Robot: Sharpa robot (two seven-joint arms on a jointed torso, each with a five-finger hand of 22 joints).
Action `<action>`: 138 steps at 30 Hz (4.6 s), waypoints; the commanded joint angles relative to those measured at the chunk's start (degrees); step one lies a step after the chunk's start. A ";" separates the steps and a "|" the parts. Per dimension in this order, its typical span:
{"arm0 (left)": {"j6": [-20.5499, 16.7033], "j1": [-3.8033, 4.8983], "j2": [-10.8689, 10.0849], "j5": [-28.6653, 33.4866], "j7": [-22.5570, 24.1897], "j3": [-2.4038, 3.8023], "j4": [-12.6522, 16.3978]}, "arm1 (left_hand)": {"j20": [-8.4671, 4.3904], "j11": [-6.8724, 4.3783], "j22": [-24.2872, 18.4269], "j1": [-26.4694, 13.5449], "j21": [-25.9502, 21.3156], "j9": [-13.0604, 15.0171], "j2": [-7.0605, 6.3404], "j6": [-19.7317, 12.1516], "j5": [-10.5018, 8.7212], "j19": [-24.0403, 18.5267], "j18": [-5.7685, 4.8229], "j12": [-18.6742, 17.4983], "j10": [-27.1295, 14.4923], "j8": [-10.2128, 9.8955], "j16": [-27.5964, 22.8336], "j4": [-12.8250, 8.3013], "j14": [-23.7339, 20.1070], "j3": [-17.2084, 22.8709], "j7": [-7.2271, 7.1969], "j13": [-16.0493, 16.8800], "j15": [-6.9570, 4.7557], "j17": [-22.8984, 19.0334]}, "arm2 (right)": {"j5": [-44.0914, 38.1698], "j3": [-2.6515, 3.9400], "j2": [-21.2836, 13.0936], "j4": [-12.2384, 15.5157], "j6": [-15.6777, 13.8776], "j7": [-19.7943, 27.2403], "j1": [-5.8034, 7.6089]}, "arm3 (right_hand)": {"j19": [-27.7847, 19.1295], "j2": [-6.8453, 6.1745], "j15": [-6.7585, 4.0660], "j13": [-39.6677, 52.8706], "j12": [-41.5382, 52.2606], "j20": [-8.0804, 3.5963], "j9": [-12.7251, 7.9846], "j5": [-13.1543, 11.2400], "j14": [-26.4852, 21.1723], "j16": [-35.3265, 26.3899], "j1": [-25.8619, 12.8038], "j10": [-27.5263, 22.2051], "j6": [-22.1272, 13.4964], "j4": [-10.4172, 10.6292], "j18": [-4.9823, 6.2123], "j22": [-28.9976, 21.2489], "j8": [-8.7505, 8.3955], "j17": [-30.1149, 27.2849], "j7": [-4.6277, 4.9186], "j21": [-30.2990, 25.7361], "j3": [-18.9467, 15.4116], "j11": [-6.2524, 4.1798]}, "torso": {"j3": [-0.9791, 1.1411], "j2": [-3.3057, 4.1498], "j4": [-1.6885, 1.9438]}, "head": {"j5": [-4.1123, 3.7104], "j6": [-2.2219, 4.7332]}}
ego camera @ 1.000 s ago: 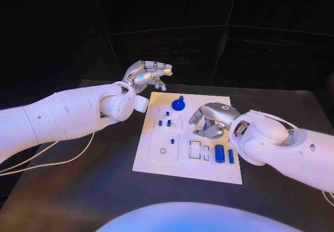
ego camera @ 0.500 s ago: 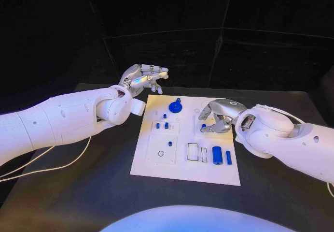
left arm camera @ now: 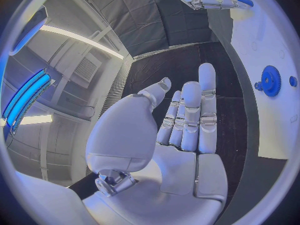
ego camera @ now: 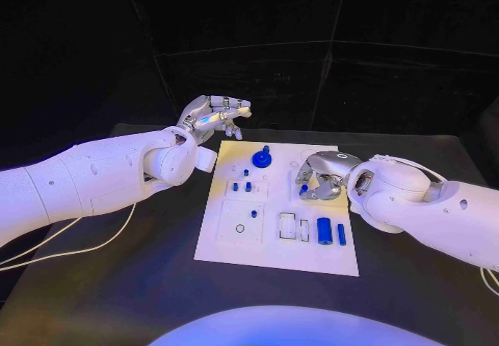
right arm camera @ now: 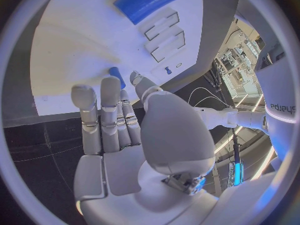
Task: Assemble the parts on the task board
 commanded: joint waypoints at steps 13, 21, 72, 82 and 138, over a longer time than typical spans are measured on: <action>0.56 0.09 0.05 0.12 0.42 0.02 0.01 | 0.37 -0.04 -0.06 0.41 -0.26 0.10 0.36 -0.50 0.24 -0.06 0.72 0.34 -0.48 0.26 0.40 -0.01 -0.39 -0.47 -0.06 0.07 -0.05 -0.05 | -2.86 0.02 1.01 -1.02 3.32 -1.03 0.09 | 0.88 1.26 -0.15 -0.41 0.15 -0.06 0.16 0.17 0.66 1.06 0.44 1.96 2.11 0.68 -0.33 0.91 0.70 0.99 0.07 0.75 1.32 -0.19 | 0.00 -0.01 -0.01 | -0.06 -0.10; 0.46 0.09 0.01 0.12 0.50 0.02 0.00 | 0.38 -0.04 -0.07 0.49 -0.27 0.12 0.44 -0.56 0.24 -0.05 0.72 0.49 -0.59 0.37 0.49 -0.05 -0.38 -0.50 -0.08 0.10 -0.05 0.03 | -2.94 0.02 1.29 -1.42 2.35 -0.59 0.08 | 1.45 2.71 -0.37 -0.38 0.05 -0.17 0.24 -2.78 0.95 2.24 1.54 4.36 4.62 1.03 -0.50 1.99 1.28 2.13 0.06 1.58 4.43 -0.44 | 0.00 -0.03 -0.04 | -0.14 -0.27; 0.63 0.08 0.88 0.12 0.51 0.02 -0.59 | 0.38 -0.04 -0.07 0.49 -0.27 0.12 0.44 -0.56 0.24 -0.05 0.72 0.49 -0.59 0.37 0.49 -0.05 -0.38 -0.50 -0.08 0.10 -0.05 0.03 | 1.57 -0.13 8.94 5.21 -5.45 6.88 -1.40 | 2.53 1.75 -1.10 1.06 0.72 -1.16 -0.07 -6.10 1.38 5.80 4.40 10.56 7.11 -5.05 -1.02 5.54 1.69 5.64 0.24 4.54 17.89 -1.18 | -0.10 0.01 0.05 | 0.33 -0.09; 0.78 0.08 1.13 0.12 0.51 0.03 -0.66 | 0.40 -0.05 -0.10 0.55 -0.29 0.15 0.57 -0.64 0.24 -0.03 0.73 0.77 -0.74 0.56 0.56 -0.06 -0.42 -0.57 -0.08 0.14 -0.04 0.00 | 0.55 -1.33 11.95 2.23 -3.94 7.63 -2.93 | 2.54 1.72 -1.07 1.07 0.69 -1.15 -0.07 -6.01 1.39 5.91 4.26 10.49 7.05 -5.08 -1.03 5.64 1.66 5.77 0.28 4.61 17.96 -1.14 | -0.02 -0.03 0.06 | 1.23 -0.79; 1.06 0.09 1.56 0.12 0.32 0.02 -0.94 | 0.41 -0.04 -0.12 0.59 -0.31 0.16 0.60 -0.69 0.24 -0.03 0.74 0.95 -0.86 0.70 0.60 -0.09 -0.46 -0.63 -0.08 0.16 -0.04 -0.03 | -3.31 -2.11 15.75 -1.44 1.99 6.78 -4.50 | 1.94 1.48 -0.76 0.91 -0.06 -0.91 -0.18 -5.81 1.12 5.79 3.18 9.28 6.07 -5.32 -0.93 5.11 1.14 5.28 0.64 4.37 18.34 -0.78 | -0.05 -0.02 -0.03 | 2.28 -1.98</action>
